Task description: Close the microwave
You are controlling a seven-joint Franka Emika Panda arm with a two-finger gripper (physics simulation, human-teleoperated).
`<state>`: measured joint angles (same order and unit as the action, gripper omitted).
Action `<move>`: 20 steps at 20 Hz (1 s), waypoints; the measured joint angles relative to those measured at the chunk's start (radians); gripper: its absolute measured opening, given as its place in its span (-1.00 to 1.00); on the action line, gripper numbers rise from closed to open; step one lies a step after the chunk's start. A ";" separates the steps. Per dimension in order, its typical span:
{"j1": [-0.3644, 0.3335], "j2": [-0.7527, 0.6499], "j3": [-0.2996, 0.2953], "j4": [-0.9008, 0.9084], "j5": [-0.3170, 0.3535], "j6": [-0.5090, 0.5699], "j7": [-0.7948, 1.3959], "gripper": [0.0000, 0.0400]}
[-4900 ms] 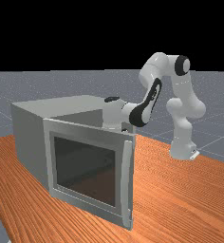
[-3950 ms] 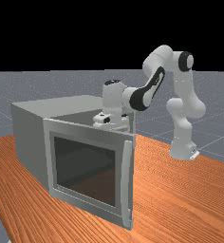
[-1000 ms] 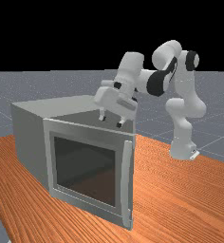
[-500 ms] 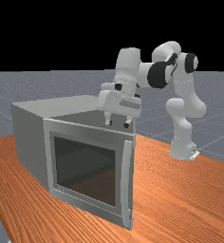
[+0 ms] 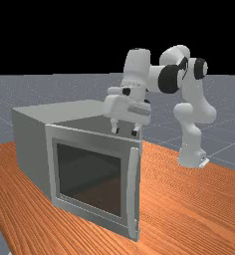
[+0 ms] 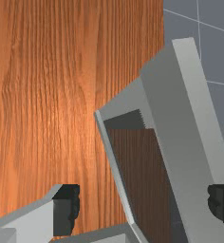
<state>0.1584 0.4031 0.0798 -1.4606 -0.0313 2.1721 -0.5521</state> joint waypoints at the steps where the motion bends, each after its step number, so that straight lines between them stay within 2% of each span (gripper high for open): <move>1: 0.000 0.024 -0.001 0.037 -0.001 -0.013 -0.002 1.00; 3: 0.000 0.064 -0.003 0.094 -0.004 -0.021 -0.003 1.00; 5: 0.000 0.127 -0.002 0.205 0.001 -0.102 -0.008 1.00; 8: -0.002 0.173 -0.001 0.284 0.006 -0.160 -0.011 0.96; 9: -0.003 0.152 -0.002 0.240 0.004 -0.114 -0.011 0.95; 12: -0.004 0.151 -0.001 0.235 0.006 -0.099 -0.011 0.92; 15: -0.005 0.124 -0.002 0.172 0.003 -0.022 -0.011 0.94; 16: -0.005 0.112 -0.003 0.145 0.001 0.011 -0.010 0.95; 17: 0.001 0.087 -0.009 0.086 -0.013 0.095 0.003 0.98; 20: 0.022 0.095 -0.010 0.096 -0.027 0.102 0.030 0.99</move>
<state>0.1799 0.4981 0.0700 -1.3645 -0.0581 2.2738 -0.5225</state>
